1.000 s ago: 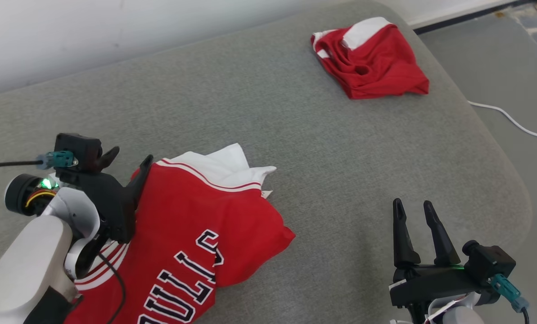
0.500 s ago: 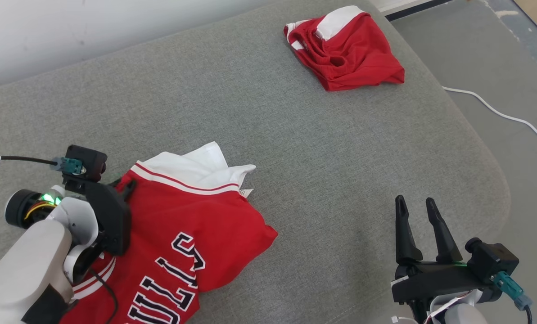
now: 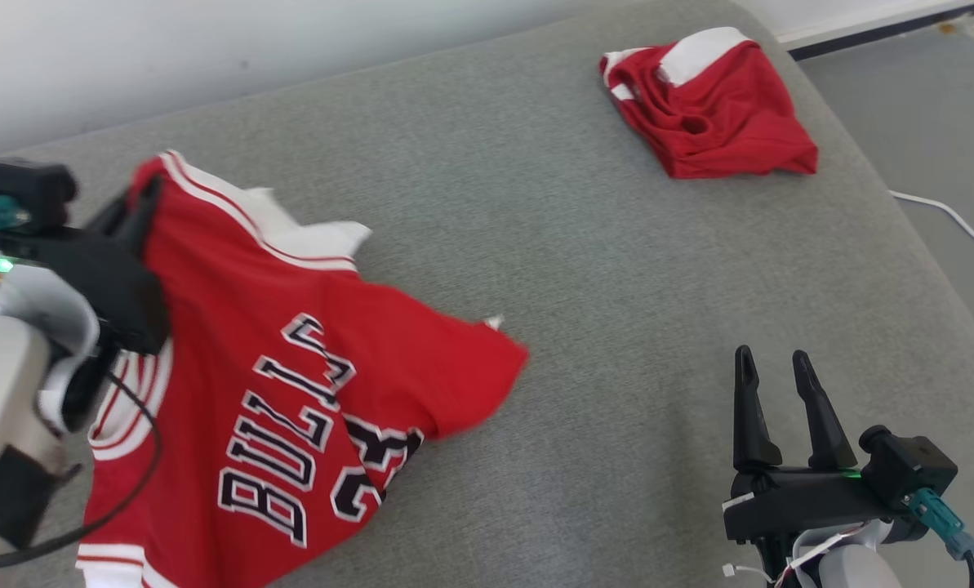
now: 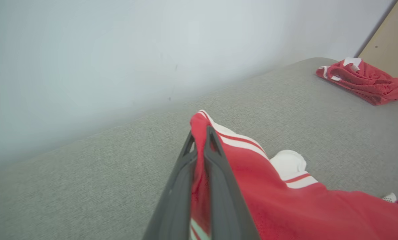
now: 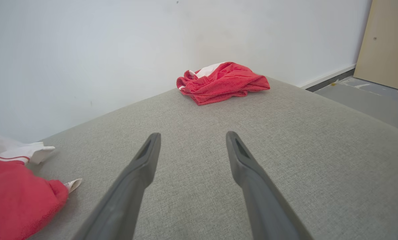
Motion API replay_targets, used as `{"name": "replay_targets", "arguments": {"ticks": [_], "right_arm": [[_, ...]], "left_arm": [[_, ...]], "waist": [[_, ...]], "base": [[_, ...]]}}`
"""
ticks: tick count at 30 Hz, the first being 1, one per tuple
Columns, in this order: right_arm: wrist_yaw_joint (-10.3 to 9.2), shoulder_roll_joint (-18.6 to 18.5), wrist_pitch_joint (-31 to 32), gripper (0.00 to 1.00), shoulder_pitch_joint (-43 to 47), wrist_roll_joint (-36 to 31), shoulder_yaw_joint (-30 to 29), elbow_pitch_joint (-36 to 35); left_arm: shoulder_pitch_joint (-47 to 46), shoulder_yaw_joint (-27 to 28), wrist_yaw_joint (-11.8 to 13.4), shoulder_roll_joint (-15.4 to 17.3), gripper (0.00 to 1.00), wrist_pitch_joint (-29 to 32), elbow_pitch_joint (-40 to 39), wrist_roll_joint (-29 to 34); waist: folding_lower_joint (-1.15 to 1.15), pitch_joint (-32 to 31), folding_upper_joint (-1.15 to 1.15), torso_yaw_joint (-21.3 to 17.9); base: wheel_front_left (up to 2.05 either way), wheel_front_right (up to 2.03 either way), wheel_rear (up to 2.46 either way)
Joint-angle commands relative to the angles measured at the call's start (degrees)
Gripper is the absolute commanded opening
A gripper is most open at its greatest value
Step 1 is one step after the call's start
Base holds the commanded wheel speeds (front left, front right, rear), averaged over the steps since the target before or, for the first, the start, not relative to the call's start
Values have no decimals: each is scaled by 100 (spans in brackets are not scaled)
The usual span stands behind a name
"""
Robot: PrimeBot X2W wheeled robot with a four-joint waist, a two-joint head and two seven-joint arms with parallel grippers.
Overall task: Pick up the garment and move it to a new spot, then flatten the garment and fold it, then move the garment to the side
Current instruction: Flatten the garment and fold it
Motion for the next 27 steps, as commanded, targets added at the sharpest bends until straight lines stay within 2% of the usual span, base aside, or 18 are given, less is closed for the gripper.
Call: {"name": "replay_targets", "arguments": {"ticks": [1,10,15,16,17,18,19,27], "right_arm": [[-14,18,1,100,-41,-23,3,-22],[-14,18,1,100,-108,-130,8,-48],[-14,18,1,100,-133,-187,-22,-34],[-14,19,1,100,-139,-196,-17,-27],[-14,19,1,100,-148,-198,-13,-19],[-14,18,1,100,-157,-209,-13,-9],[-14,17,1,100,-160,-221,-11,-2],[-14,15,1,100,-6,-409,-111,28]], "left_arm": [[-11,59,58,62,0,-78,-21,-31],[333,697,634,872,0,-977,315,55],[599,773,692,923,0,-1226,564,-19],[645,775,701,890,24,-1295,611,-23],[668,761,715,867,57,-1366,654,0],[684,728,736,846,85,-1439,693,63],[681,710,748,817,100,-1516,725,101],[506,795,629,557,100,-1961,695,210]], "waist": [[0,2,0,181],[0,136,0,298],[0,218,0,294],[0,223,0,295],[0,225,0,296],[0,219,0,302],[0,206,0,310],[0,-174,0,573]], "base": [[0,0,0],[0,0,0],[0,0,0],[0,0,0],[0,0,0],[0,0,0],[0,0,0],[0,0,0]]}}
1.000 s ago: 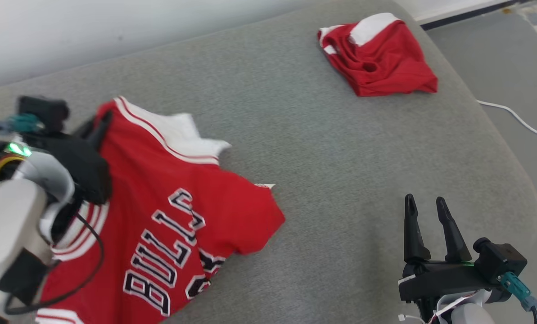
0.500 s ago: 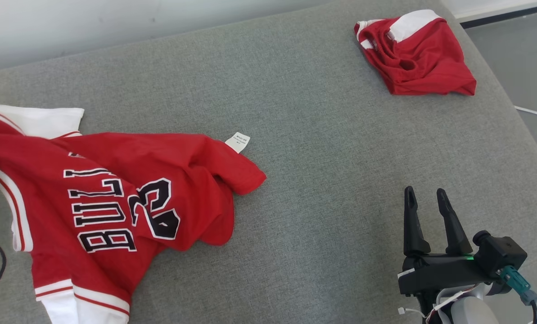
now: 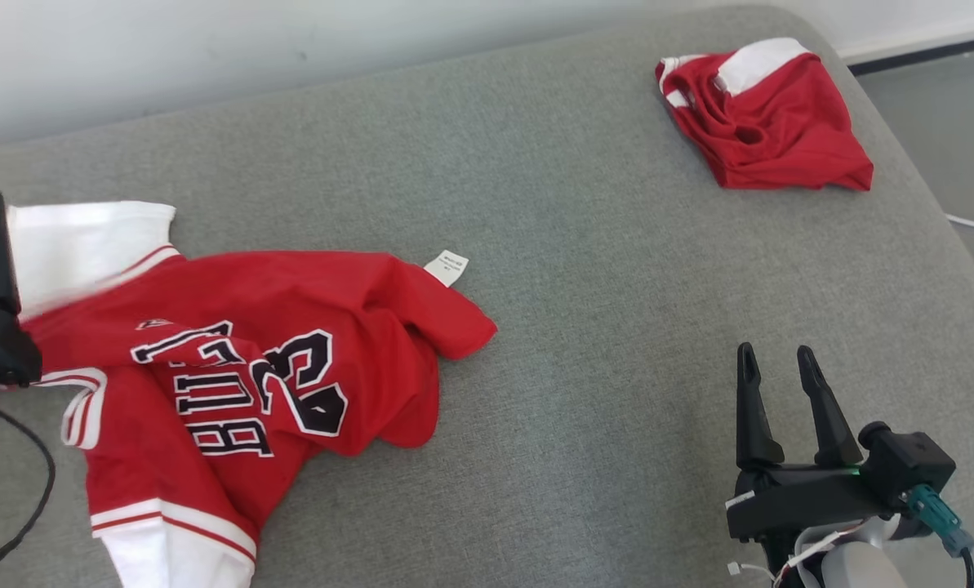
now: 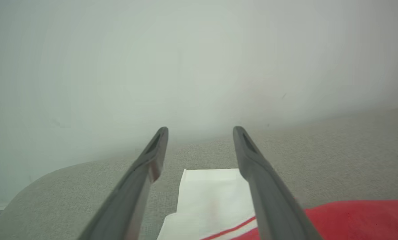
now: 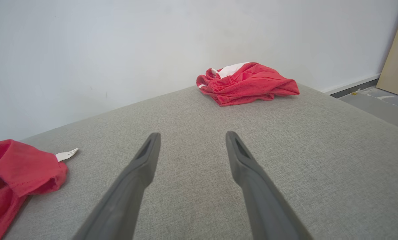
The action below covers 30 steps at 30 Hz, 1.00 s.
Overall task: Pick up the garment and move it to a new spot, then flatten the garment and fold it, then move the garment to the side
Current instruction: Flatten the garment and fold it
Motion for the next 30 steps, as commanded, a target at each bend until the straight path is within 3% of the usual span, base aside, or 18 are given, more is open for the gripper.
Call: {"name": "replay_targets", "arguments": {"ticks": [1,13,19,30], "right_arm": [[-14,15,1,100,85,-46,-12,12],[-14,15,1,100,342,-63,-81,29],[-14,13,1,100,424,-103,-114,52],[-14,13,1,100,485,-174,-131,51]], "left_arm": [[11,38,-3,-23,100,-37,-71,12],[946,619,239,-260,100,-67,-1411,116],[1921,884,473,-497,100,-69,-2108,183],[3305,569,661,-1142,100,-58,-2790,304]], "waist": [[0,-174,0,161],[0,-483,0,792],[0,-595,0,1080],[0,-641,0,1440]], "base": [[0,0,0],[0,0,0],[0,0,0],[0,0,0]]}}
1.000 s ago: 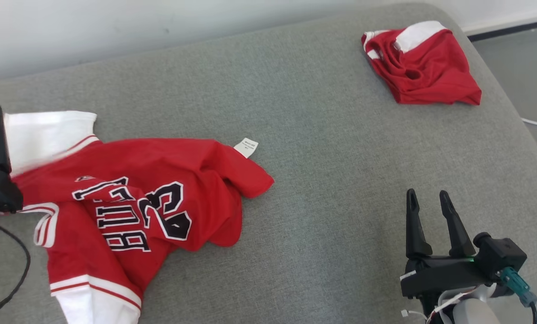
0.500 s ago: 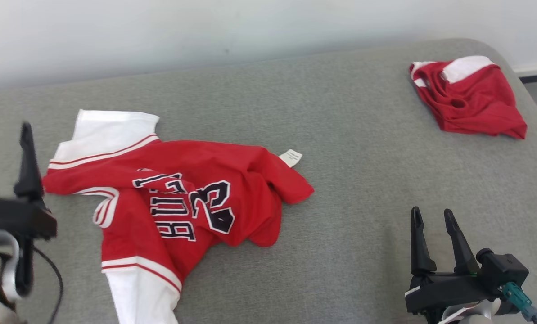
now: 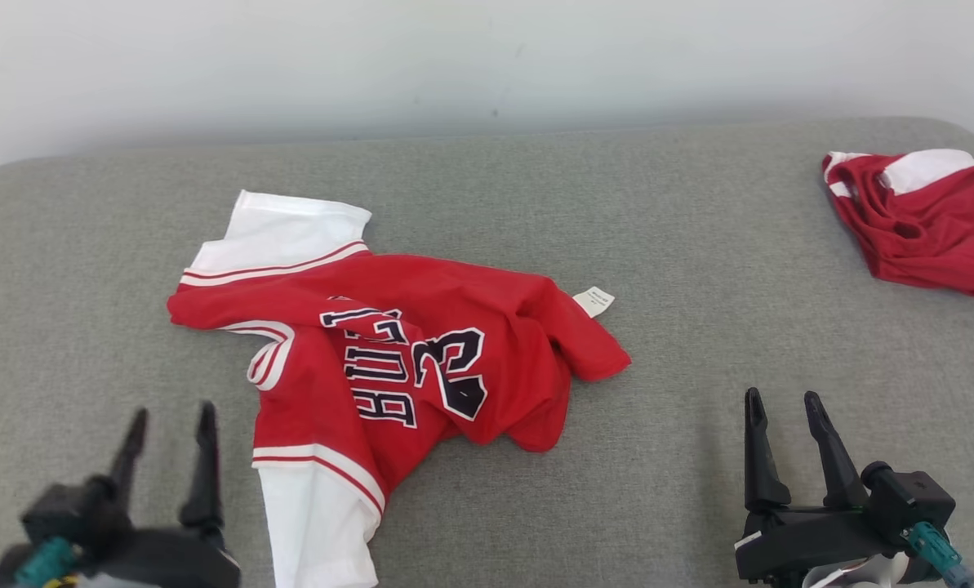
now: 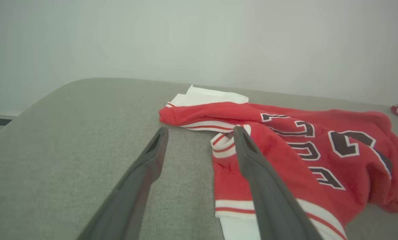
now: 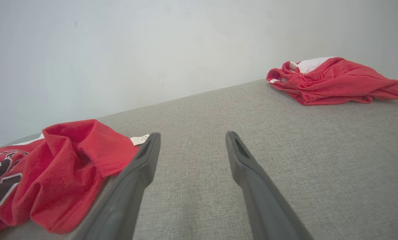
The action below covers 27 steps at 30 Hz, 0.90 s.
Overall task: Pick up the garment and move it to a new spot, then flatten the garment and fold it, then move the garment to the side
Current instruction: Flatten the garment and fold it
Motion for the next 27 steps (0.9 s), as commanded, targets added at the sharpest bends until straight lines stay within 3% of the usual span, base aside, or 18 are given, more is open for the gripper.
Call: {"name": "replay_targets", "arguments": {"ticks": [1,22,23,24,25,27], "right_arm": [[-14,11,1,100,66,-52,-3,-2],[-14,13,1,100,-11,-57,23,9],[-14,13,1,100,-10,-54,14,12],[-14,13,1,100,-3,-53,6,14],[-14,13,1,100,9,-56,0,16],[-14,14,1,100,29,-59,-4,15]], "left_arm": [[150,-87,-12,-59,100,15,-28,79],[634,-932,-246,-279,100,902,805,-28],[623,-932,-267,-329,49,896,866,-91],[604,-933,-297,-362,36,869,924,-118],[580,-932,-316,-386,0,845,970,-141],[571,-903,-361,-446,0,816,1012,-223]], "waist": [[1,-21,0,66],[1,65,0,9],[1,60,0,4],[1,55,0,3],[1,50,0,3],[1,44,0,6]], "base": [[0,0,0],[0,0,0],[0,0,0],[0,0,0],[0,0,0],[0,0,0]]}}
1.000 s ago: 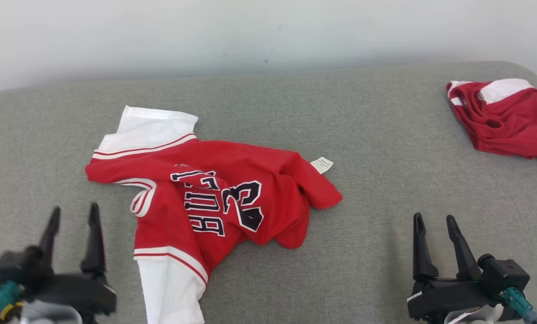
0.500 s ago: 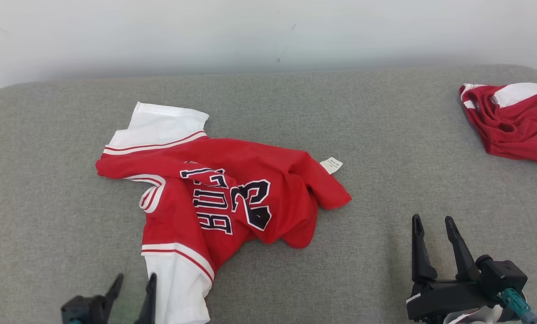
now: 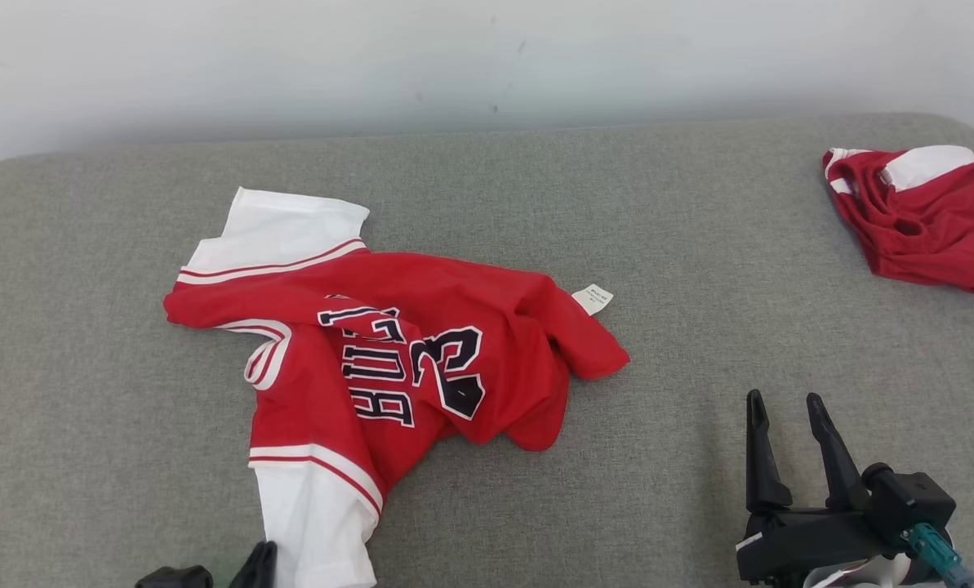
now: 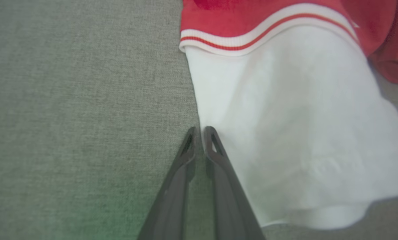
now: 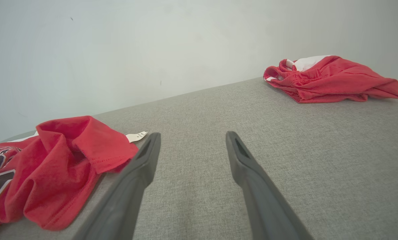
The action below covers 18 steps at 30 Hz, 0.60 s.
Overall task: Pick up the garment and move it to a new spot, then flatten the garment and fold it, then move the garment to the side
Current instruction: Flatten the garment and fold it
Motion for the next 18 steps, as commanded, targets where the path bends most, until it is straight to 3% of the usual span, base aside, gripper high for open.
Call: {"name": "replay_targets", "arguments": {"ticks": [1,9,18], "right_arm": [[-14,18,1,100,34,15,5,4],[-14,16,1,100,85,24,-53,-5],[-14,16,1,100,117,37,-52,-1]], "left_arm": [[-31,-18,-13,-55,0,-15,61,-45],[-119,182,58,6,0,-437,171,-31],[272,501,500,137,0,-588,-360,-93]], "waist": [[1,-7,0,3],[1,-88,0,81],[1,-126,0,169]], "base": [[0,0,0],[0,0,0],[0,0,0]]}}
